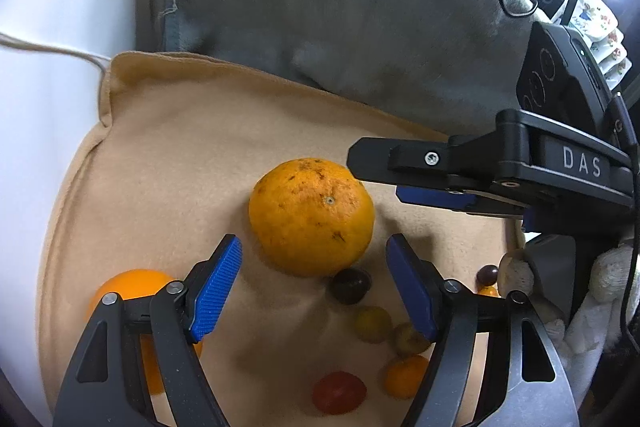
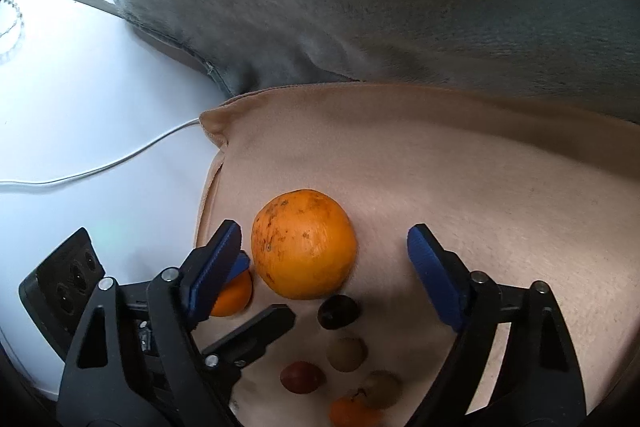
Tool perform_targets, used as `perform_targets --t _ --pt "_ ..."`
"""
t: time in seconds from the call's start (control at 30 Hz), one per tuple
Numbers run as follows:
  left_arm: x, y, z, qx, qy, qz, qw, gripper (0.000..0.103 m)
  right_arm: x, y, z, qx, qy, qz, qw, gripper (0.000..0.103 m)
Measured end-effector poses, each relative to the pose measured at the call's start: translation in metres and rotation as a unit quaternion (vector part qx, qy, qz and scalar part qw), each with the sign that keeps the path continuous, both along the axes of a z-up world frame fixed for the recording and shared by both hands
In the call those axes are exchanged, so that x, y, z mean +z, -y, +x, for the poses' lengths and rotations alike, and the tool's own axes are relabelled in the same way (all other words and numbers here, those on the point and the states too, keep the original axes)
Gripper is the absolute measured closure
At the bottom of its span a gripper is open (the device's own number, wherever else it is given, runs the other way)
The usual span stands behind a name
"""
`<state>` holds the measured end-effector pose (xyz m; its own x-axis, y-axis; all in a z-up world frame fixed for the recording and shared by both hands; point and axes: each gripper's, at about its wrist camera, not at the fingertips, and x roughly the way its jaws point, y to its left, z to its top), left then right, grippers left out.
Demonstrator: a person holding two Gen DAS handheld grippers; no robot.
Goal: Organize fruits
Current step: 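Move the left gripper down toward the large orange among the fruits, then close the left gripper around the large orange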
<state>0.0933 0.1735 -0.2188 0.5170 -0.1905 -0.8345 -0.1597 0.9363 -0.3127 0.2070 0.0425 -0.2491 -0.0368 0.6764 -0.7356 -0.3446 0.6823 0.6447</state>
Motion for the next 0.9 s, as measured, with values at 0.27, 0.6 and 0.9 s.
perform_targets --t 0.27,0.6,0.9 --pt "-0.002 0.002 0.008 -0.014 -0.001 0.017 0.9998 0.029 -0.011 -0.01 0.001 0.007 -0.017 0.011 1.0 0.02" --pt "-0.01 0.018 0.025 -0.033 -0.007 0.045 0.9984 0.031 -0.022 -0.017 0.003 0.009 -0.034 0.021 0.999 0.029" --pt "-0.019 0.018 0.027 -0.035 -0.002 0.039 0.9986 0.031 -0.026 -0.018 0.006 0.013 -0.048 0.042 0.998 0.035"
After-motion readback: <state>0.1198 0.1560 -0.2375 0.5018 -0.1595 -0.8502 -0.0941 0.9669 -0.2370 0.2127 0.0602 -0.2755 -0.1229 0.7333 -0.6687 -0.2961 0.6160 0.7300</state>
